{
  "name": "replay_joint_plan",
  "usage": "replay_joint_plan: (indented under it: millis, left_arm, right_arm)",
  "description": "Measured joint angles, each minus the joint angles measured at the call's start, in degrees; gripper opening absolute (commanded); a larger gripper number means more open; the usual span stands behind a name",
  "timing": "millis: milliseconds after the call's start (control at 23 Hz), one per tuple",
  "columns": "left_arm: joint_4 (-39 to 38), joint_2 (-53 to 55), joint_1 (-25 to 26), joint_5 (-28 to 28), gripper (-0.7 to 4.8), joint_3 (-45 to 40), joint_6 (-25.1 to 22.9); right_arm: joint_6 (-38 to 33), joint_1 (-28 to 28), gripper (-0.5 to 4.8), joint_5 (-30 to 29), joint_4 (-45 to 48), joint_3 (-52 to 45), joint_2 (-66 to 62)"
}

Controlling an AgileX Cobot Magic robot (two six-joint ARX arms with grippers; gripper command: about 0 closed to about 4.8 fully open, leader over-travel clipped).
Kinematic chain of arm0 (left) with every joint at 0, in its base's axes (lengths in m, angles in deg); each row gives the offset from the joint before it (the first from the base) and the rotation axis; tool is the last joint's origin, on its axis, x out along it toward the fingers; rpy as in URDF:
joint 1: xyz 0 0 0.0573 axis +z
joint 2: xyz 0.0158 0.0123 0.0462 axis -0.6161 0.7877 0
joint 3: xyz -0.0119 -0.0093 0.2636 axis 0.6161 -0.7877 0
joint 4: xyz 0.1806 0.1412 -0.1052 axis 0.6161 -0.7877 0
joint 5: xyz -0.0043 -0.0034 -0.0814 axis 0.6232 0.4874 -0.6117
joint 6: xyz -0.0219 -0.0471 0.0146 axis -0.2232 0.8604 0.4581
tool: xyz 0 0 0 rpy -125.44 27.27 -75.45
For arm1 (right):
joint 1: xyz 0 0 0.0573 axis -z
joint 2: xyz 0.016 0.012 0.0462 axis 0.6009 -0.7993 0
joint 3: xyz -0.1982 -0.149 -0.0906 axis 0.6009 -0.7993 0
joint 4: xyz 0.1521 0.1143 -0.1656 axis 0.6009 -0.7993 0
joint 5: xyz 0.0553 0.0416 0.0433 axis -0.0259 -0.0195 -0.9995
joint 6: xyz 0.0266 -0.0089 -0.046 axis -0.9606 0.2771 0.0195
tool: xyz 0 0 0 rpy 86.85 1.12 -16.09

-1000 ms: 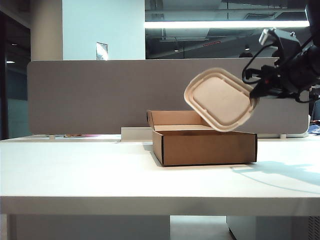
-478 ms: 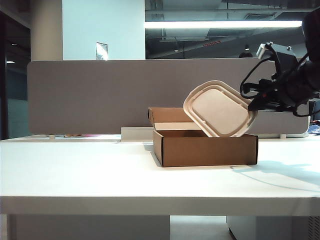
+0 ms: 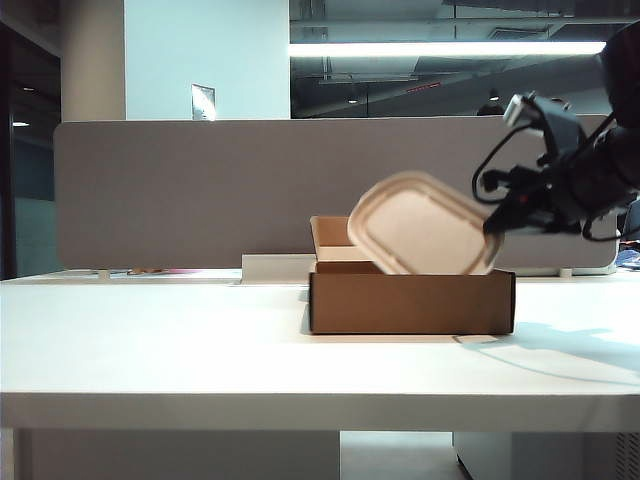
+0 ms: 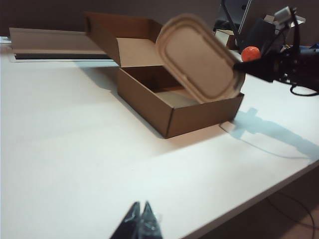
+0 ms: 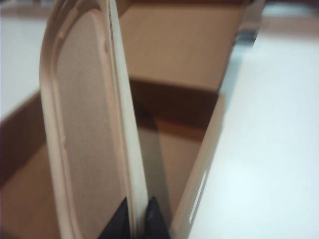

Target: Pick up the lid and place it into the paper box.

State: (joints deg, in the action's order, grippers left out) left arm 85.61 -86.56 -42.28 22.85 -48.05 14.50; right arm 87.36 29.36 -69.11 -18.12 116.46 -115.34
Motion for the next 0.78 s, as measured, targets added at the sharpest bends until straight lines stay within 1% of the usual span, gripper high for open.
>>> replay_joint_plan:
  millis: [174, 217, 261, 304, 348, 435, 522, 609, 696, 783]
  left_arm:
    - [0.0, 0.0, 0.0, 1.3, -0.05, 0.0, 0.0]
    - [0.0, 0.0, 0.0, 1.9, -0.05, 0.0, 0.0]
    - [0.0, 0.0, 0.0, 2.3, -0.05, 0.0, 0.0]
    - [0.0, 0.0, 0.0, 2.4, -0.05, 0.0, 0.0]
    - [0.0, 0.0, 0.0, 2.4, -0.05, 0.0, 0.0]
    - [0.0, 0.0, 0.0, 2.4, -0.05, 0.0, 0.0]
    - [0.0, 0.0, 0.0, 2.4, -0.05, 0.0, 0.0]
    - [0.0, 0.0, 0.0, 2.4, -0.05, 0.0, 0.0]
    - [0.0, 0.0, 0.0, 2.4, -0.05, 0.0, 0.0]
    - [0.0, 0.0, 0.0, 2.5, -0.05, 0.0, 0.0]
  right_arm:
    - [2.2, -0.9, 0.01, -0.5, -5.5, 0.0, 0.0]
    - [2.4, -0.9, 0.28, -0.5, -5.7, 0.0, 0.0]
    - [2.5, -0.9, 1.08, -0.5, -5.7, 0.0, 0.0]
    - [2.6, -0.9, 1.65, -0.5, -5.7, 0.0, 0.0]
    - [2.6, -0.9, 2.43, -0.5, -5.6, 0.0, 0.0]
    - [2.5, -0.9, 3.17, -0.5, -5.6, 0.0, 0.0]
    - [2.6, -0.9, 3.77, -0.8, -5.1, 0.0, 0.0]
    - [2.5, -0.9, 4.01, -2.3, -3.7, 0.0, 0.0]
    - [2.5, -0.9, 4.01, -3.8, -1.9, 0.0, 0.5]
    - [2.6, -0.9, 4.01, -4.1, -0.7, -0.1, 2.6]
